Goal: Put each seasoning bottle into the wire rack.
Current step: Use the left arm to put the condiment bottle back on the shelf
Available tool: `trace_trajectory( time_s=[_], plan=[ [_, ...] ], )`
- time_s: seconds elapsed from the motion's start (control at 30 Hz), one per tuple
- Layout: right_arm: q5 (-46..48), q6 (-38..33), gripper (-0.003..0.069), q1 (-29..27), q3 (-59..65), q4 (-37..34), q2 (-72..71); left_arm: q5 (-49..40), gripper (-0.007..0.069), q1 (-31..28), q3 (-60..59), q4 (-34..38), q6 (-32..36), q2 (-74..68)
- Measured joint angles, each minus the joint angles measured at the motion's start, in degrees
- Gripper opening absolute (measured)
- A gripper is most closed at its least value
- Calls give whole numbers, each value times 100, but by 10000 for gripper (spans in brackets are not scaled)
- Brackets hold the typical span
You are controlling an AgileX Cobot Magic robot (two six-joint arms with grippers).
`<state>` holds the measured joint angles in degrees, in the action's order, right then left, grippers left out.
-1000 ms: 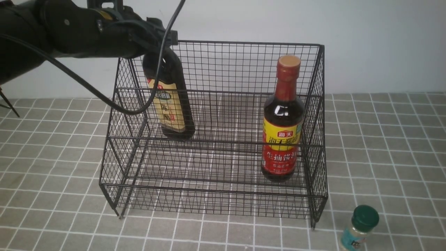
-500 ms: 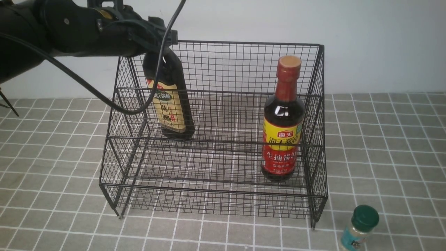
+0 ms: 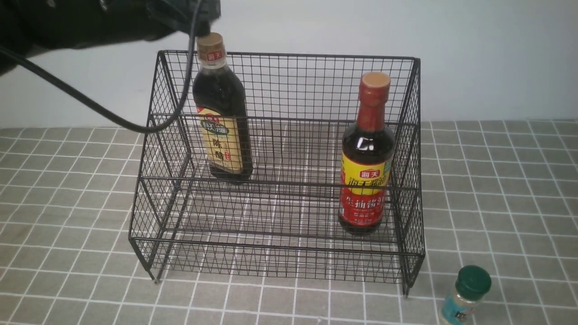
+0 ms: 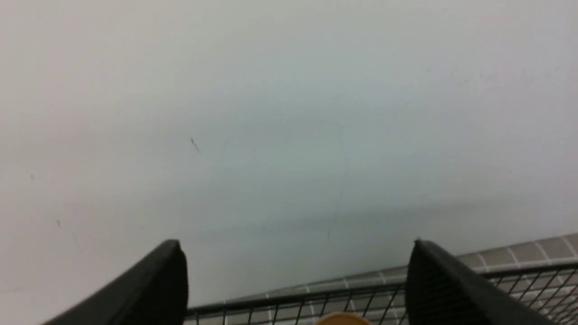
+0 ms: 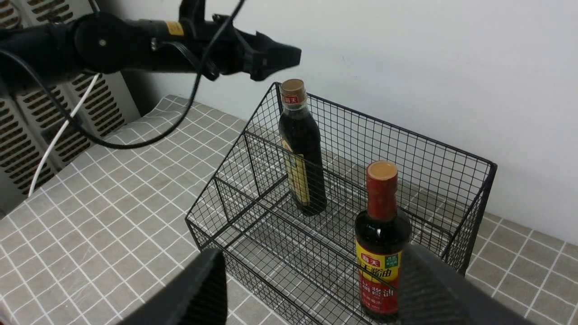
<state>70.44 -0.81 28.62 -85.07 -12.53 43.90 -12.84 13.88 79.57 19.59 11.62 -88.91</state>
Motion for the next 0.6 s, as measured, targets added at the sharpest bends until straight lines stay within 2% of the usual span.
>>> trace_trajectory(
  time_s=[0.07,0.1,0.2,0.23,0.3,0.37,0.4,0.57,0.6],
  plan=[
    [0,6,463,0,0,0,0,-8,527,0,0,0,0,88],
    [0,11,463,0,0,0,0,-111,479,0,0,0,0,187],
    [6,11,463,0,0,0,0,-827,286,0,1,-23,0,426],
    [13,11,463,0,0,0,0,-1209,185,0,7,-95,0,497],
    [20,11,463,0,0,0,0,-2064,69,0,7,-263,0,621],
    [20,11,463,0,0,0,0,-2516,32,-20,7,-366,-4,673],
    [25,11,463,0,0,0,0,-3136,9,-72,7,-452,-55,737],
    [25,11,463,0,0,0,0,-5200,-7,-513,9,-529,-415,762],
    [25,11,463,0,0,0,0,-5200,-7,-513,9,-523,-415,762]
  ],
)
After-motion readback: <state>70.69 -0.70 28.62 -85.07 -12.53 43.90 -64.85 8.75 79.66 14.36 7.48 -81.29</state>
